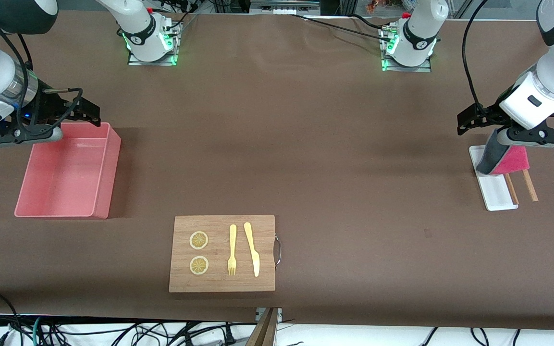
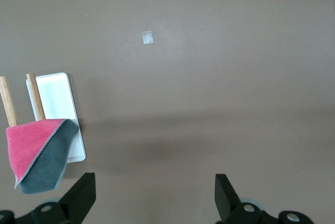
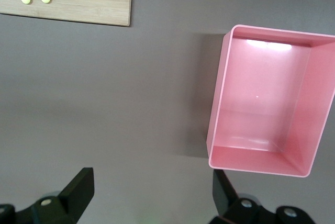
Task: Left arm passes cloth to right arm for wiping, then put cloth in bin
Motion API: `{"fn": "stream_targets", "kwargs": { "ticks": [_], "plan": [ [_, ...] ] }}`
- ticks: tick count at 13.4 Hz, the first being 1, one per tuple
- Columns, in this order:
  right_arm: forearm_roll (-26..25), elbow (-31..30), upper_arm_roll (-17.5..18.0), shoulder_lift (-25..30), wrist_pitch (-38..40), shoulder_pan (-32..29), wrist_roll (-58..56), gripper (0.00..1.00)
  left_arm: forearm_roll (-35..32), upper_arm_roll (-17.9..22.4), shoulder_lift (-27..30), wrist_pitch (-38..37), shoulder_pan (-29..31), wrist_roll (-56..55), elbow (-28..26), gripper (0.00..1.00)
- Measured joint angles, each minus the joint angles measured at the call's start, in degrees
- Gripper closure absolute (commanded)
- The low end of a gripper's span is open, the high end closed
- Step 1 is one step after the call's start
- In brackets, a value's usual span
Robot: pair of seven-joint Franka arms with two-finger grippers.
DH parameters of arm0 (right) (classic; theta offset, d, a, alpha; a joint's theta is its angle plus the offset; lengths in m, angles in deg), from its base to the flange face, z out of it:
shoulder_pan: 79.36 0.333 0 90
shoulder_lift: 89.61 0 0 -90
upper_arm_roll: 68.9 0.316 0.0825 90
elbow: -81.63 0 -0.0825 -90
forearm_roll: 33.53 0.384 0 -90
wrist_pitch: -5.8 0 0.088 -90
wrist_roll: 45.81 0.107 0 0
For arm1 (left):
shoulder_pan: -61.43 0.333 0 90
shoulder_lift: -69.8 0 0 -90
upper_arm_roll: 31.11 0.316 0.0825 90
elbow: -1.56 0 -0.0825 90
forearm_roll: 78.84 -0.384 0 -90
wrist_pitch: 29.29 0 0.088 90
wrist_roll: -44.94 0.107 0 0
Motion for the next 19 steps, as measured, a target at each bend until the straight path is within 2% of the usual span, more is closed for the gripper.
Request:
{"fn": "stream_targets", "kwargs": {
  "ticks": [8, 13, 16, 19],
  "plan": [
    [0.0, 0.0, 0.01, 0.0, 0.04, 0.0, 0.0, 0.0, -0.03, 0.68, -2.41, -4.23, 1.42, 0.0, 0.06, 0.0],
    [0.0, 0.0, 0.03, 0.0, 0.08, 0.0, 0.0, 0.0, -0.03, 1.24, -2.67, -7.47, 12.18, 4.48, 0.11, 0.0],
    [0.0, 0.0, 0.06, 0.0, 0.1, 0.0, 0.0, 0.0, 0.01, 1.52, -3.91, -7.31, 20.68, 16.12, 0.11, 0.0],
    [0.0, 0.0, 0.08, 0.0, 0.1, -0.01, 0.0, 0.0, 4.9, 1.66, -9.55, -6.19, 31.81, 28.24, 0.33, 0.0]
  ]
}}
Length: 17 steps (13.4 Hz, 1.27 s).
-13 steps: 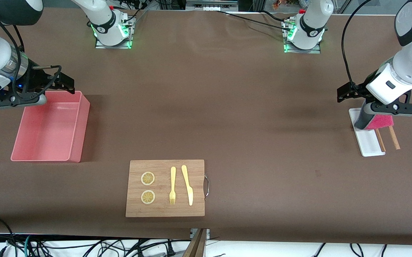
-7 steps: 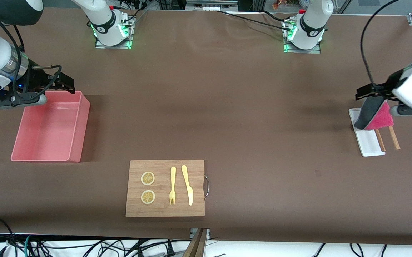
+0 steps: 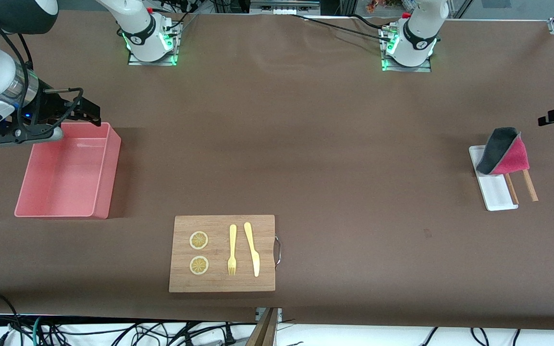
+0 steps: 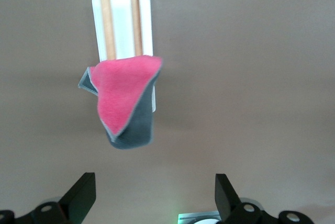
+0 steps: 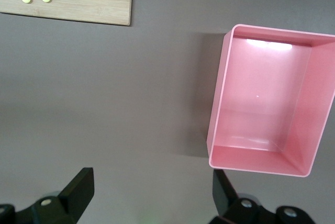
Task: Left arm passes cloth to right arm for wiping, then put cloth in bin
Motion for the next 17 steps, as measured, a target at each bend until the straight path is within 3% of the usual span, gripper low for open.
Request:
{"fn": "stream_targets", "kwargs": {
  "ticks": [2, 6, 9, 13, 17],
  "plan": [
    [0.0, 0.01, 0.0, 0.0, 0.0, 0.0, 0.0, 0.0, 3.45, 0.03, -6.0, 0.87, 5.2, 7.73, 1.93, 0.0],
    [0.0, 0.01, 0.0, 0.0, 0.01, 0.0, 0.0, 0.0, 6.51, -0.29, -16.45, 1.02, 7.95, 12.4, 6.96, 0.0],
    [0.0, 0.01, 0.0, 0.0, 0.01, 0.0, 0.0, 0.0, 6.83, -0.44, -17.78, 0.4, 8.02, 18.46, 7.16, 0.0],
    [0.0, 0.01, 0.0, 0.0, 0.02, 0.0, 0.0, 0.0, 6.83, -0.49, -17.77, -4.43, 8.19, 37.96, 7.21, 0.0],
    [0.0, 0.01, 0.0, 0.0, 0.02, 0.0, 0.0, 0.0, 6.83, -0.5, -17.78, -3.01, 9.13, 51.69, 6.22, 0.0]
  ]
}}
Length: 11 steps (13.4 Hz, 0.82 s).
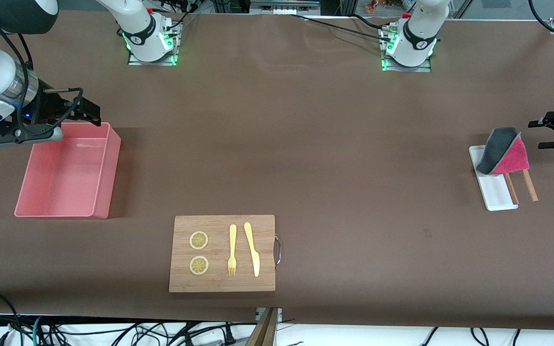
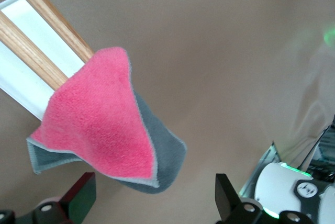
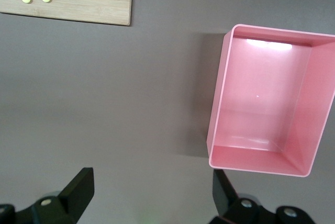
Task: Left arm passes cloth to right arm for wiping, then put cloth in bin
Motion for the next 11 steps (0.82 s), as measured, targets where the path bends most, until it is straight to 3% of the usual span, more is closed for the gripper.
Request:
{"fn": "stream_targets", "kwargs": {
  "ticks": [3, 4, 5, 7, 11],
  "plan": [
    [0.0, 0.01, 0.0, 0.0, 0.0, 0.0, 0.0, 0.0, 0.0, -0.01, 0.39, 6.42, 1.98, 7.39, -3.86, 0.0],
    [0.0, 0.02, 0.0, 0.0, 0.0, 0.0, 0.0, 0.0, 0.33, -0.05, 1.04, 8.52, 2.61, 9.07, -6.03, 0.05],
    [0.0, 0.05, 0.0, 0.0, 0.0, 0.0, 0.0, 0.0, 1.37, -0.12, 1.88, 10.28, 3.14, 10.78, -8.25, 0.17],
    [0.0, 0.07, 0.0, 0.0, 0.0, 0.0, 0.0, 0.0, 2.76, -0.22, 4.12, 13.99, 3.81, 14.45, -12.14, 0.23],
    [0.0, 0.09, 0.0, 0.0, 0.0, 0.0, 0.0, 0.0, 3.53, -0.94, 7.27, 15.18, 3.89, 16.23, -14.21, 0.24]
  ]
}}
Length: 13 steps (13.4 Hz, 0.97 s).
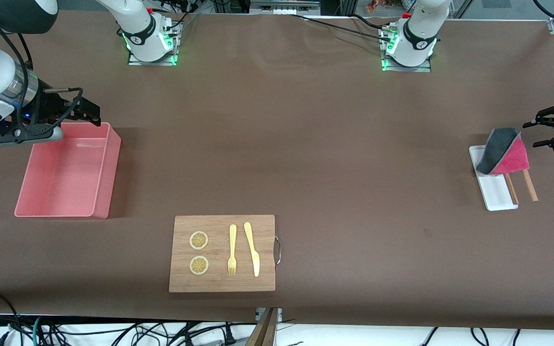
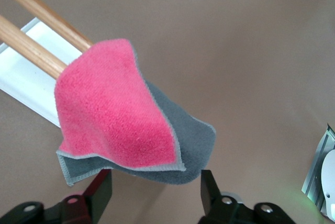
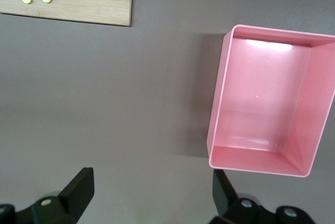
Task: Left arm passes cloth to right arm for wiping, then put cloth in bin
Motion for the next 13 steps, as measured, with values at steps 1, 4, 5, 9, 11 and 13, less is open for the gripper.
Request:
{"fn": "stream_targets", "kwargs": {
  "ticks": [1, 4, 5, 9, 11, 13],
  "plan": [
    [0.0, 0.02, 0.0, 0.0, 0.0, 0.0, 0.0, 0.0, 0.56, -0.41, 0.46, 0.82, 0.04, 0.78, -0.52, 0.22],
    [0.0, 0.11, 0.0, 0.0, 0.0, 0.0, 0.0, 0.0, 3.98, -1.75, 3.69, 6.54, 0.36, 2.44, -5.22, 0.21],
    [0.0, 0.13, 0.0, 0.0, 0.0, 0.0, 0.0, 0.0, 5.56, -1.78, 5.21, 9.3, 0.92, 4.35, -7.79, 0.21],
    [0.0, 0.15, 0.0, 0.0, 0.0, 0.0, 0.0, 0.0, 8.19, -1.78, 8.19, 13.14, 2.55, 9.69, -12.92, 0.21],
    [0.0, 0.15, 0.01, 0.0, 0.0, 0.0, 0.0, 0.0, 8.22, -1.88, 8.69, 13.2, 2.55, 10.08, -14.04, 0.24],
    [0.0, 0.16, 0.01, 0.0, 0.0, 0.0, 0.0, 0.0, 8.23, -1.94, 8.7, 13.53, 2.55, 10.85, -14.6, 0.34]
  ]
}}
